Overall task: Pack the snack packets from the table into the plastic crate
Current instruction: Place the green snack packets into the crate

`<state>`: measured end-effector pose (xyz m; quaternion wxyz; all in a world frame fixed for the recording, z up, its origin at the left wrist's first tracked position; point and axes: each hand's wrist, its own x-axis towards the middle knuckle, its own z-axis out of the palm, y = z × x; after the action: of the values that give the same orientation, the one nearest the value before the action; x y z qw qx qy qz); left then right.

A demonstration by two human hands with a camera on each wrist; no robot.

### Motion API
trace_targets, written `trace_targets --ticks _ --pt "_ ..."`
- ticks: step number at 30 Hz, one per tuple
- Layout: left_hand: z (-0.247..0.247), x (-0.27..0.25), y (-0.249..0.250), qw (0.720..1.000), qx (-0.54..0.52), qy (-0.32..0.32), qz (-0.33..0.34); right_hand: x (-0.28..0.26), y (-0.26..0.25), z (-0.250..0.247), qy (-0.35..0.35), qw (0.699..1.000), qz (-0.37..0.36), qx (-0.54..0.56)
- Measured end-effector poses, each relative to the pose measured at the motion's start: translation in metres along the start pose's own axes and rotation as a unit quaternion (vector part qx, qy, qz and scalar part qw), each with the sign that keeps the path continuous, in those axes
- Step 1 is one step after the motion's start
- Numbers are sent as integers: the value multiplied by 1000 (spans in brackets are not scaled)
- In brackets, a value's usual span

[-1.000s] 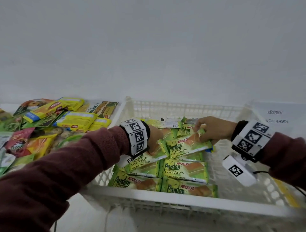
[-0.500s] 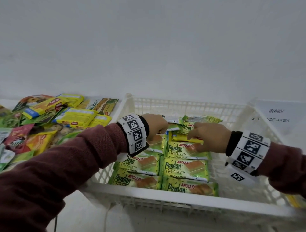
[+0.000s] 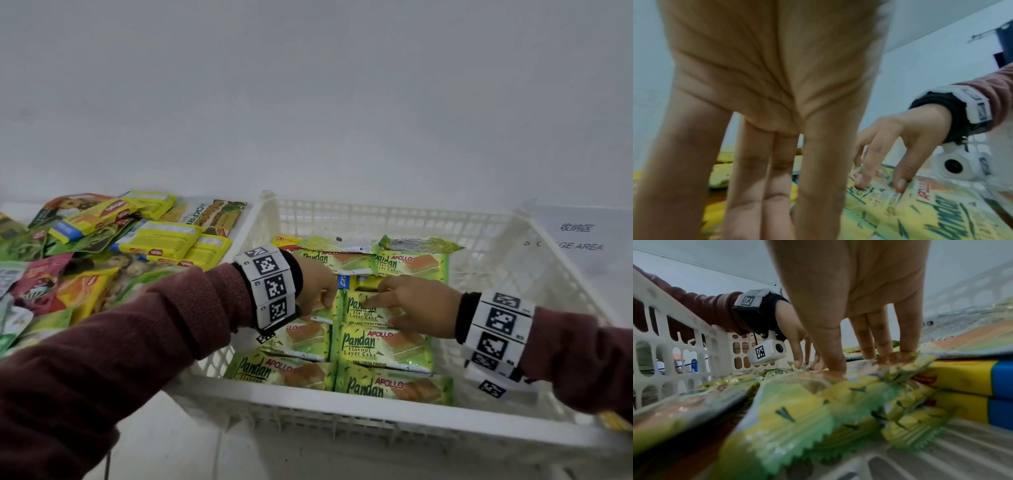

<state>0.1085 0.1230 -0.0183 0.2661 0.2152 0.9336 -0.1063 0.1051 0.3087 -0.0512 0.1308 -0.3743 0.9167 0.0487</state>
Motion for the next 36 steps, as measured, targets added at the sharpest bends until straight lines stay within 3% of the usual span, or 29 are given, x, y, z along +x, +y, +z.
trace_targets --ticks 3,11,16,28,33,36 --pt "-1 -1 -5 1000 -27 5 -5 1 -1 4 14 1000 -4 -1" --pt "-2 0 -3 999 35 1 -31 2 8 -2 27 999 -37 29" --pt "-3 1 1 995 81 -22 -48 4 9 0 -1 998 -45 46" --pt "-8 -7 8 993 102 -23 -64 2 4 0 39 996 -62 44" --pt "-4 -2 7 991 114 -36 -64 4 -1 2 -7 997 -76 10" --pt "-4 4 -1 994 89 -23 -63 4 4 -2 -21 996 -76 44"
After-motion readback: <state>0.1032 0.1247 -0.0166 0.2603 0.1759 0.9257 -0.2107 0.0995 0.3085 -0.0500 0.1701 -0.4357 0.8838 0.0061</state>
